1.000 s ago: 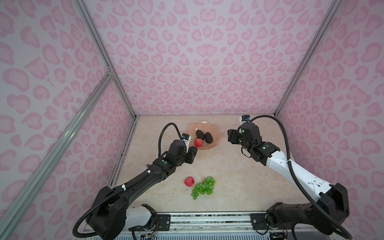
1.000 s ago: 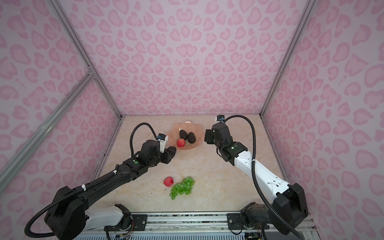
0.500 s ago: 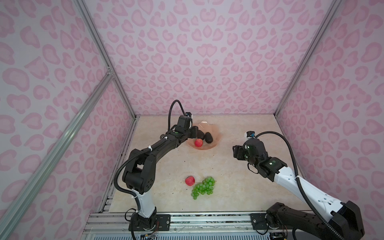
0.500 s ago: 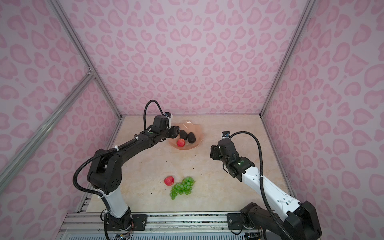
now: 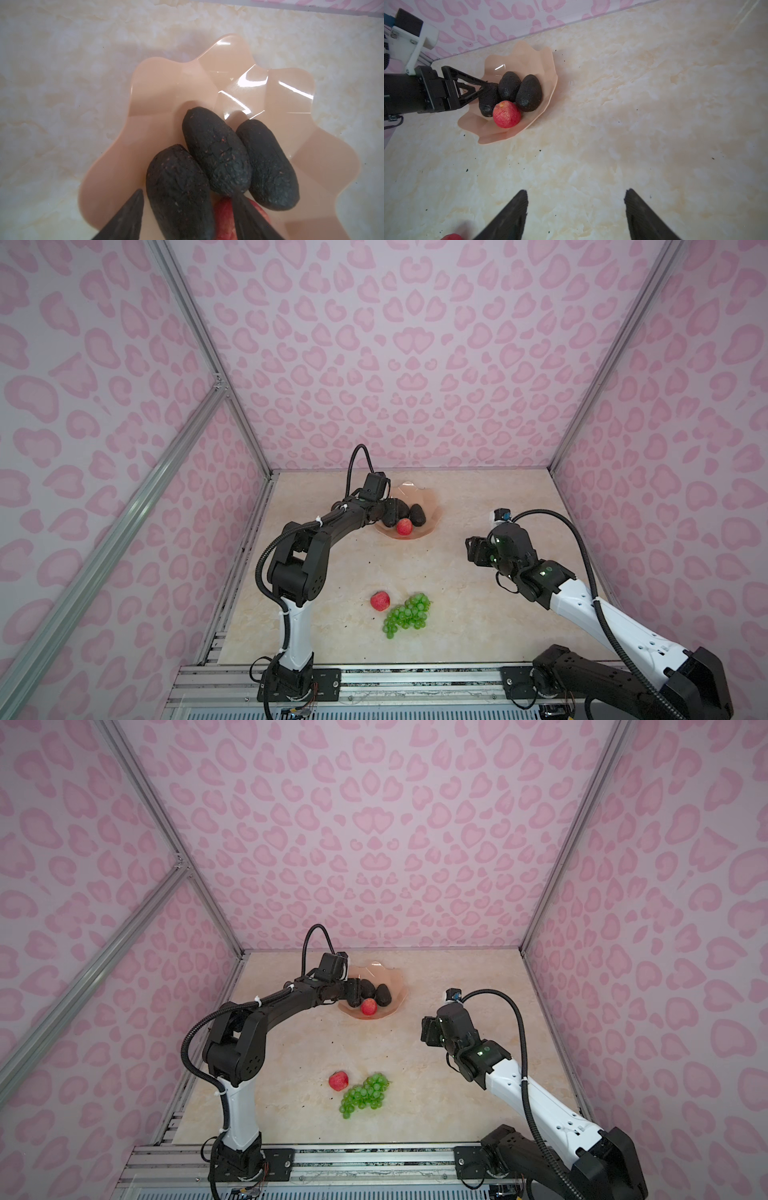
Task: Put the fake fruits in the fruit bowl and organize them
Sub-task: 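Place the third avocado in the bowl with the left gripper while right withdraws, then place the remaining red apple in the bowl with the right gripper while left withdraws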
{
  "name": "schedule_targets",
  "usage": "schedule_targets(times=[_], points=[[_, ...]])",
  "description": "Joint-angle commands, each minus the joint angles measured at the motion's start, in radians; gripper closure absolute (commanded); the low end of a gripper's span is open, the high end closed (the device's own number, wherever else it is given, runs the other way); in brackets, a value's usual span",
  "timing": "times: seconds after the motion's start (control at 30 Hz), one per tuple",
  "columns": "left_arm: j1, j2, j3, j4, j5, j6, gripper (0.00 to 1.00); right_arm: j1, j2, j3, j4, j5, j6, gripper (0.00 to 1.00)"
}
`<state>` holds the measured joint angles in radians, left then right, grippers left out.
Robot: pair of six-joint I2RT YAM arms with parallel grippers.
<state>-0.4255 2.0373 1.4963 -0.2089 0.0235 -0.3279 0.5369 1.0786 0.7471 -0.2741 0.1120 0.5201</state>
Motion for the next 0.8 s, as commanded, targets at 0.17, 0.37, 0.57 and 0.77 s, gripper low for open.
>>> schedule_targets(times=[0.17, 0.37, 0.57, 0.77], points=[[0.018, -0.24, -0.111, 0.1, -0.064, -0.056, 0.3, 0.163, 0.114, 0.084, 0.028, -0.045, -0.139, 0.27], [0.113, -0.655, -0.489, 0.318, -0.175, -0.141, 0.24, 0.421, 0.362, 0.275, -0.069, -0.087, -0.231, 0.29], [0.218, -0.996, -0.816, 0.368, -0.164, -0.215, 0.19, 0.584, 0.58, 0.379, -0.048, -0.134, -0.21, 0.29], [0.239, -1.299, -1.001, 0.257, -0.225, -0.271, 0.16, 0.604, 0.748, 0.463, -0.055, -0.134, -0.19, 0.3]])
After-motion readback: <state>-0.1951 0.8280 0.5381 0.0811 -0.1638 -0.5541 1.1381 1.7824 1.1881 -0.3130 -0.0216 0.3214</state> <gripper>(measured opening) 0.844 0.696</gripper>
